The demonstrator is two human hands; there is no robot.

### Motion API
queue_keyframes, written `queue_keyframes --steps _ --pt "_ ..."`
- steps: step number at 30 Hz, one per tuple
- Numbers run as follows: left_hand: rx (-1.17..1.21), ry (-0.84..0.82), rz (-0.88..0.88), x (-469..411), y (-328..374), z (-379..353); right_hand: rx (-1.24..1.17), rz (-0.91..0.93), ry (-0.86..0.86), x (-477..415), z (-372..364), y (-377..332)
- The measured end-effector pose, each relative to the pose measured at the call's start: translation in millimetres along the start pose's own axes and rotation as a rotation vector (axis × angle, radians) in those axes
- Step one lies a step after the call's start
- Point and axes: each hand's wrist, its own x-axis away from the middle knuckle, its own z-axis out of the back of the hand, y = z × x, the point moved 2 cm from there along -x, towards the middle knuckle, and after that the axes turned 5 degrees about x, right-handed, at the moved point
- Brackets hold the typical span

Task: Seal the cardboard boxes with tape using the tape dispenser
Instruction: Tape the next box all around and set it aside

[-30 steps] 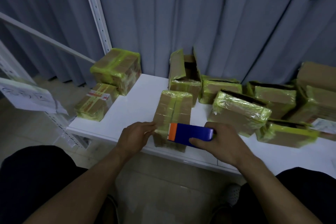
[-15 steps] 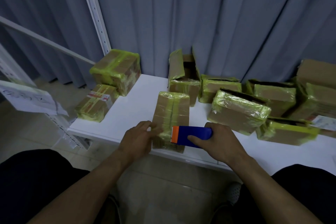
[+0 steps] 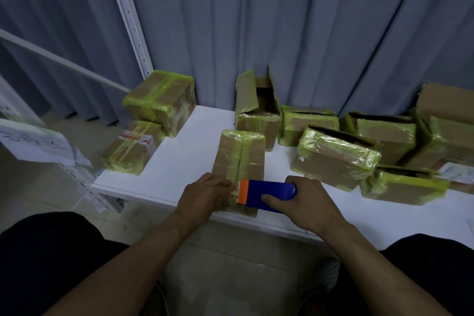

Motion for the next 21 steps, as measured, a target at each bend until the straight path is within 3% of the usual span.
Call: queue_keyframes --steps 10,21 --pt "0.038 0.049 0.111 11 -27 17 -0.018 0.041 0.030 14 7 -10" --pt "-0.016 0.092 -0.028 16 -9 10 0.029 -0.051 -0.006 7 1 -1"
